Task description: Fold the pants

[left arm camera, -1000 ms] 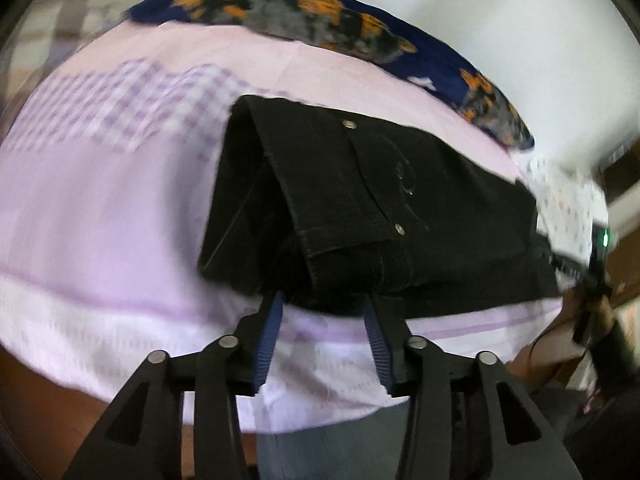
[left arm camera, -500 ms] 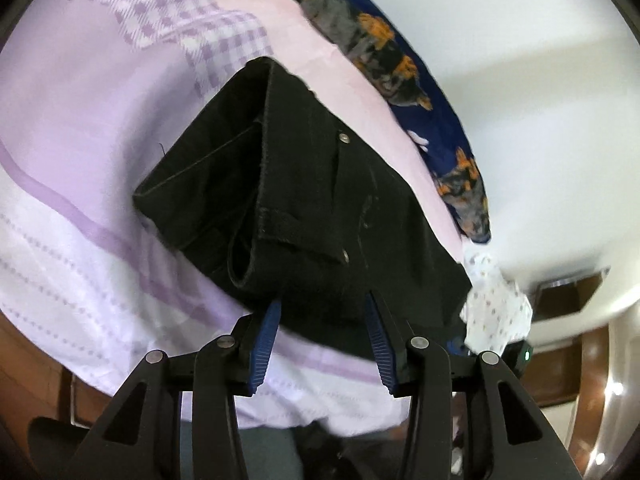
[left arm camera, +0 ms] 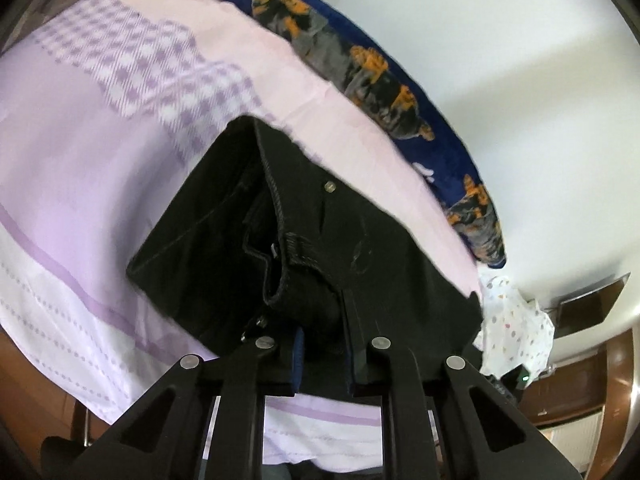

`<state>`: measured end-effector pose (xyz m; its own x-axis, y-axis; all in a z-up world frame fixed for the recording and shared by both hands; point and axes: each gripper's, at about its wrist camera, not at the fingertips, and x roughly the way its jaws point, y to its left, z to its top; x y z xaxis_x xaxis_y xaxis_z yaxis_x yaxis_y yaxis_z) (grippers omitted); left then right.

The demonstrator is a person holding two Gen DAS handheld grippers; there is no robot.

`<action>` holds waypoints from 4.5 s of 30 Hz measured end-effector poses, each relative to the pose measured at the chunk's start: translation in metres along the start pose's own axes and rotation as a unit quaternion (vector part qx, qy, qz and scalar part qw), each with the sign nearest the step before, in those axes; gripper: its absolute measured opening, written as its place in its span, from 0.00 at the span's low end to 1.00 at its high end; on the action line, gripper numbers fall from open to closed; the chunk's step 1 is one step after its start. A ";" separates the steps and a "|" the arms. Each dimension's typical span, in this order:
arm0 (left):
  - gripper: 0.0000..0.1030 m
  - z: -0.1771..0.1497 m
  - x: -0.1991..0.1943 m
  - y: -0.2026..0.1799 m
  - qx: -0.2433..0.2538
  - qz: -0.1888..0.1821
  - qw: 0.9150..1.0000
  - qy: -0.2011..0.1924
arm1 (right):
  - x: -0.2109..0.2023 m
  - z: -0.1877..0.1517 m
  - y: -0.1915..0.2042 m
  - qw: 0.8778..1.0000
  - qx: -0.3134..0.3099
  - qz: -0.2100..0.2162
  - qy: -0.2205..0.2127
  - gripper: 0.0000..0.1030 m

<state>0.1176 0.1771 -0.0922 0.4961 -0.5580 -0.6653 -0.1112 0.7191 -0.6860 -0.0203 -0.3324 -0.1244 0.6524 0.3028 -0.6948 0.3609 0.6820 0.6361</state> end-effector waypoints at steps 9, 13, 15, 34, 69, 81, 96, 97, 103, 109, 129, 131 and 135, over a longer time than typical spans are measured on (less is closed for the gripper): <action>0.15 0.015 -0.007 0.000 0.001 0.010 1.000 -0.006 | -0.002 0.032 -0.033 0.996 0.069 0.018 -0.062 0.40; 0.15 0.016 -0.004 0.004 0.001 0.027 1.000 -0.005 | -0.006 0.056 -0.049 0.992 0.084 -0.001 -0.094 0.37; 0.15 0.017 -0.002 0.008 -0.004 0.036 0.999 -0.002 | -0.007 0.068 -0.064 0.989 0.102 0.000 -0.105 0.34; 0.15 0.043 0.008 -0.007 0.093 0.061 0.993 0.026 | -0.080 0.076 -0.051 0.976 0.059 -0.097 -0.185 0.04; 0.53 0.013 -0.012 0.018 0.276 0.199 0.938 0.067 | -0.095 -0.014 -0.113 0.970 0.146 -0.121 -0.153 0.09; 0.53 -0.045 0.008 -0.118 0.443 0.090 0.891 0.045 | -0.107 0.004 -0.140 0.965 0.192 -0.052 -0.173 0.19; 0.53 -0.192 0.156 -0.260 0.581 -0.053 0.783 0.216 | -0.125 0.025 -0.190 0.951 0.247 0.014 -0.186 0.19; 0.53 -0.201 0.160 -0.265 0.586 -0.056 0.777 0.221 | -0.129 0.026 -0.191 0.950 0.246 0.017 -0.192 0.19; 0.53 -0.232 0.185 -0.289 0.596 -0.066 0.767 0.229 | -0.150 0.035 -0.188 0.950 0.227 0.032 -0.214 0.19; 0.53 -0.247 0.206 -0.298 0.609 -0.056 0.761 0.217 | -0.159 0.048 -0.189 0.951 0.220 0.027 -0.215 0.19; 0.04 -0.251 0.225 -0.303 0.604 -0.068 0.761 0.229 | -0.173 0.056 -0.213 0.955 0.201 -0.050 -0.214 0.04; 0.04 -0.249 0.222 -0.304 0.602 -0.071 0.763 0.226 | -0.179 0.056 -0.201 0.956 0.182 -0.064 -0.220 0.04; 0.04 -0.243 0.210 -0.311 0.602 -0.090 0.762 0.222 | -0.195 0.053 -0.182 0.954 0.150 -0.105 -0.239 0.04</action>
<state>0.0469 -0.2645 -0.0901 0.0403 -0.5858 -0.8094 0.9271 0.3240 -0.1883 -0.1778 -0.5503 -0.0869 0.7477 -0.2059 -0.6313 0.6450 0.4516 0.6165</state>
